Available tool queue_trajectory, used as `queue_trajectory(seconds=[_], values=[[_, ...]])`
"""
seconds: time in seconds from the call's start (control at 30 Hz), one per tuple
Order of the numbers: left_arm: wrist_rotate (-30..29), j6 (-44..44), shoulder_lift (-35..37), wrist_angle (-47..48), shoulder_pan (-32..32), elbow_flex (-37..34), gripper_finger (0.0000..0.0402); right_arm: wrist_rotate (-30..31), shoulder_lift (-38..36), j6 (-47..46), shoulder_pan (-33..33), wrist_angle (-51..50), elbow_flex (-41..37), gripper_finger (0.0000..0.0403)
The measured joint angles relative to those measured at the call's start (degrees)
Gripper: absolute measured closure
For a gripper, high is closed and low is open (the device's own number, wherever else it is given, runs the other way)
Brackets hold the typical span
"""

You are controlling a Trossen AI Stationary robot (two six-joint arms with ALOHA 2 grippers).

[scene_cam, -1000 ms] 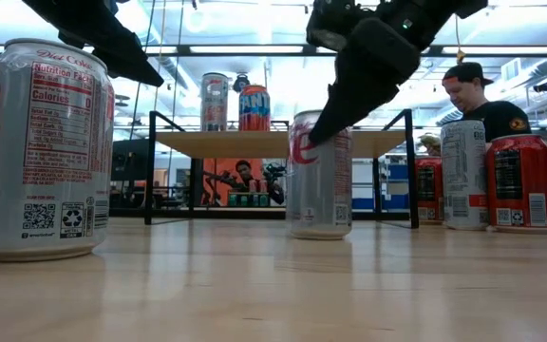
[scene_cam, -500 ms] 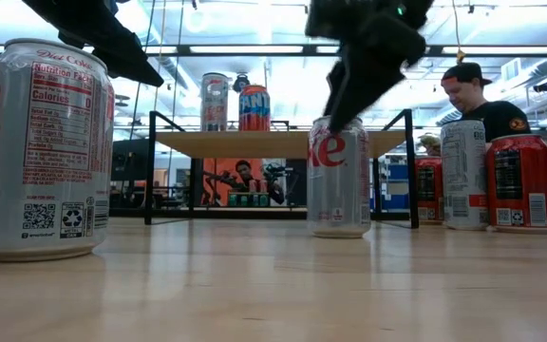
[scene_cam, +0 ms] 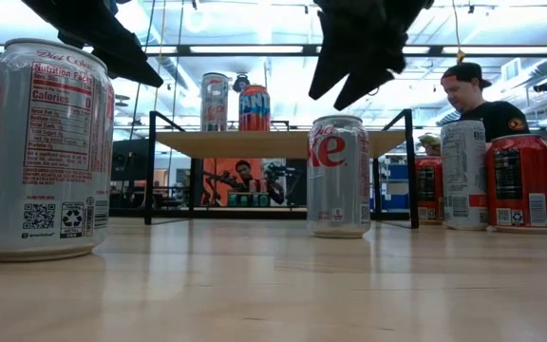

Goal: Place canned beverage on shelf
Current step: Adjust the center silver soda can

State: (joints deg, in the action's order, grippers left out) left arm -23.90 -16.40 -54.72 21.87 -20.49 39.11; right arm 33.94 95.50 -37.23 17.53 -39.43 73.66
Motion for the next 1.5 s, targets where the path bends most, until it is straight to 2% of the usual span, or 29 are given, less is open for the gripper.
queue_trajectory(seconds=[0.2,0.3,0.53,0.63,0.8,1.1,1.3,1.5], values=[[0.02,-0.55,0.0,0.53,0.0,0.0,0.0072,11.11,0.0,-12.04,4.4,2.96,-4.46,0.0012],[0.02,-0.55,0.0,0.77,0.0,0.0,0.0072,14.33,0.0,-14.12,6.14,6.76,-7.51,0.0012],[0.02,-0.55,0.0,0.74,0.0,0.0,0.0072,13.13,0.0,-10.45,6.76,23.02,-15.78,0.0012],[0.02,-0.55,0.0,0.74,0.0,0.0,0.0072,12.86,0.0,-8.97,6.53,26.68,-18.61,0.0012],[0.02,-0.5,0.0,0.72,0.0,0.0,0.0072,6.76,0.0,-3.61,4.17,26.93,-20.83,0.0022],[0.04,-0.48,0.0,0.76,0.0,0.0,0.0072,-3.21,-0.52,12.33,-0.6,26.48,-20.49,0.0089],[0.33,-0.44,0.0,1.05,0.02,0.0,0.0072,-11.21,-2.34,23.76,-3.5,25.34,-20.47,0.0069],[0.35,-0.46,0.0,1.05,0.02,0.0,0.0072,-17.45,-5.06,27.07,-7.04,22.84,-20.76,0.0059]])
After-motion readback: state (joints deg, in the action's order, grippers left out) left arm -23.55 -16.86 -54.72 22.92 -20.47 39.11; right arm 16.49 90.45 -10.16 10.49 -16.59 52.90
